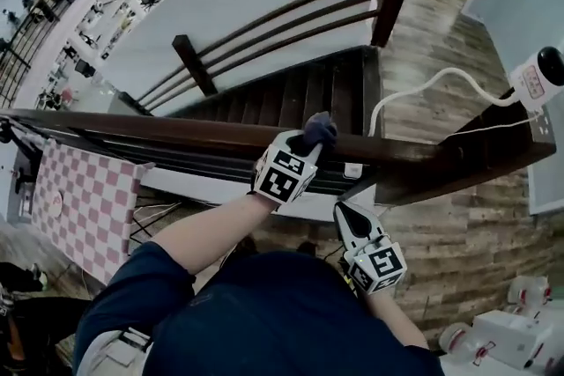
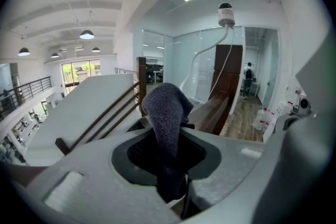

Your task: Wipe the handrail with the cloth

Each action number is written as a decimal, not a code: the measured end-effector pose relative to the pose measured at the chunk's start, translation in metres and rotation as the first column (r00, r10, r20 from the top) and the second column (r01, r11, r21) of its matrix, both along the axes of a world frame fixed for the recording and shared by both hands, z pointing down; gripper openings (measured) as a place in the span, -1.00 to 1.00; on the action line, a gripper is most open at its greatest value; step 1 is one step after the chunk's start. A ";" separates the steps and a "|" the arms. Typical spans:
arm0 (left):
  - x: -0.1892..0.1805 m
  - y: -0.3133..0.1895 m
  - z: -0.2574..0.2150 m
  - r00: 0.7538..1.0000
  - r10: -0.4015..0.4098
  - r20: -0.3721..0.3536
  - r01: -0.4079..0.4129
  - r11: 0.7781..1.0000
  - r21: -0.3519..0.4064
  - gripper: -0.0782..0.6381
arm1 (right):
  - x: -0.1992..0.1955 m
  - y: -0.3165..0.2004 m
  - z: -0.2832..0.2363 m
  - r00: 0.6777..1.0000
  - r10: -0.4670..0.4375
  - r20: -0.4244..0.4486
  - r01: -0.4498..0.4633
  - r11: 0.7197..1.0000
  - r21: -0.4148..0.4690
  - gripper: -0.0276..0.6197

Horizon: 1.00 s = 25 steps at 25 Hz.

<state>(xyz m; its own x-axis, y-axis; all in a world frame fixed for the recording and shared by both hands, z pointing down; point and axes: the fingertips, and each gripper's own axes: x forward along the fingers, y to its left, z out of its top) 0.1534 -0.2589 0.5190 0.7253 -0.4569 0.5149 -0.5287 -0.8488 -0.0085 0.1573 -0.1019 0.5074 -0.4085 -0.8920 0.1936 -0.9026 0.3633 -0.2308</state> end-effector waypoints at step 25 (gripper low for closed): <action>-0.295 -0.042 -0.005 0.918 -0.392 -0.052 0.394 0.918 0.041 -0.52 | -0.180 -0.055 -0.023 0.954 -0.297 -0.043 0.299 0.954 0.037 -0.88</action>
<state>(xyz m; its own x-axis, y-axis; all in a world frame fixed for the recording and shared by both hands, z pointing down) -0.1421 -0.3010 0.5141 0.5024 -0.7338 0.4573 -0.8206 -0.5713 -0.0155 -0.0229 -0.1565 0.4842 -0.6504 -0.7385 0.1779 -0.7593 0.6257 -0.1787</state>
